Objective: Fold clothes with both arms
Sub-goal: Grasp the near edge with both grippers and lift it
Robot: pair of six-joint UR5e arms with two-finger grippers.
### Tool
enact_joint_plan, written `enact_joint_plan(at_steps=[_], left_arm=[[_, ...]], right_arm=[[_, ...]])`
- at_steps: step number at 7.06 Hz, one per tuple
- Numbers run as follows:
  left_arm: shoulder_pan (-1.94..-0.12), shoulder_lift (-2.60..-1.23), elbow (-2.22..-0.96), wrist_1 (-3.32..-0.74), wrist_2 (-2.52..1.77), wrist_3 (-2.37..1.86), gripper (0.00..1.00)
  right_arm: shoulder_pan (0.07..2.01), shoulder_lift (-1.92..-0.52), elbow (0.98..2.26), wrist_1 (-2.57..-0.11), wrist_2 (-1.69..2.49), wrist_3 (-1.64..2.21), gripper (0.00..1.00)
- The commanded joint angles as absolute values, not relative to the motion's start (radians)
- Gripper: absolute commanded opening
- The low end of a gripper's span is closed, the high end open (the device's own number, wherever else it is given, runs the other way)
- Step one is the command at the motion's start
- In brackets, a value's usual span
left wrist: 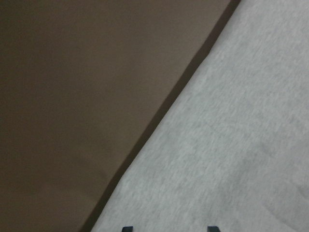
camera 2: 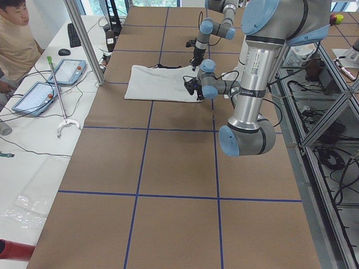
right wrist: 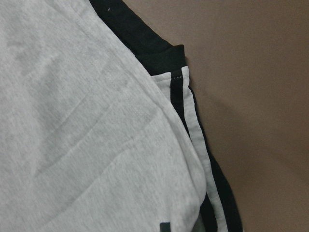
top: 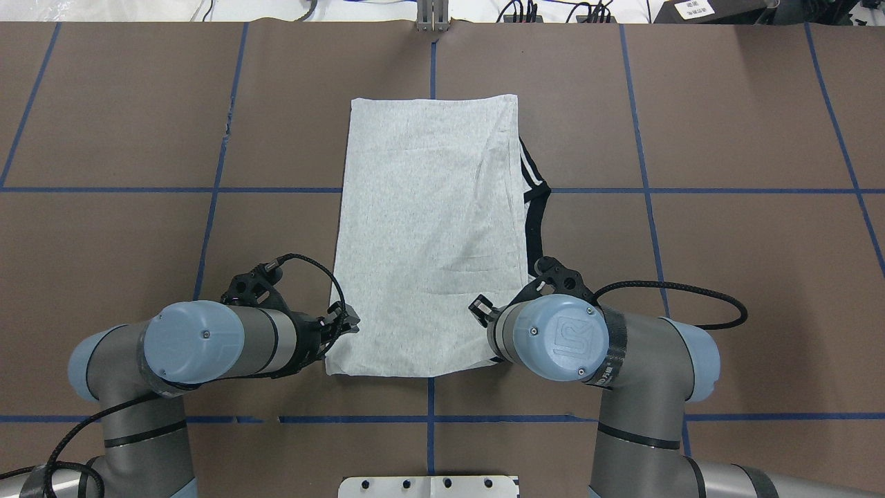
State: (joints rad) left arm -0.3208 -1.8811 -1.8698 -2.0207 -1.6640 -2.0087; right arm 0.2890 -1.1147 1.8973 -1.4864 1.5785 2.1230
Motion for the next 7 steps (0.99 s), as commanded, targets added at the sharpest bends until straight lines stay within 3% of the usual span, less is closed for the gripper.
enact_joint_plan(at_steps=[1,2,3,4,5,7], left_arm=[[-0.313,-1.884,-1.865,-1.983,-1.666,-2.01,0.73],[-0.296,-1.881,-1.855,-1.983,-1.667,-2.01,0.71],[-0.287,-1.882,-1.847,-1.983,-1.667,-2.01,0.59],[-0.285,-1.884,-1.848,-1.983,-1.669,-2.013,0.39],[-0.285,-1.884,-1.859,-1.983,-1.68,-2.028,0.0],[-0.285,-1.89,-1.906,-1.977,-1.79,-2.032,0.0]], right_arm=[[0.284,-1.115,1.898,-1.486,1.577,2.125,0.0],[0.282,-1.115,1.898,-1.486,1.577,2.125,0.0],[0.281,-1.115,1.898,-1.486,1.577,2.125,0.0],[0.281,-1.115,1.898,-1.486,1.577,2.125,0.0],[0.278,-1.115,1.896,-1.486,1.577,2.125,0.0],[0.264,-1.143,1.919,-1.488,1.575,2.137,0.0]])
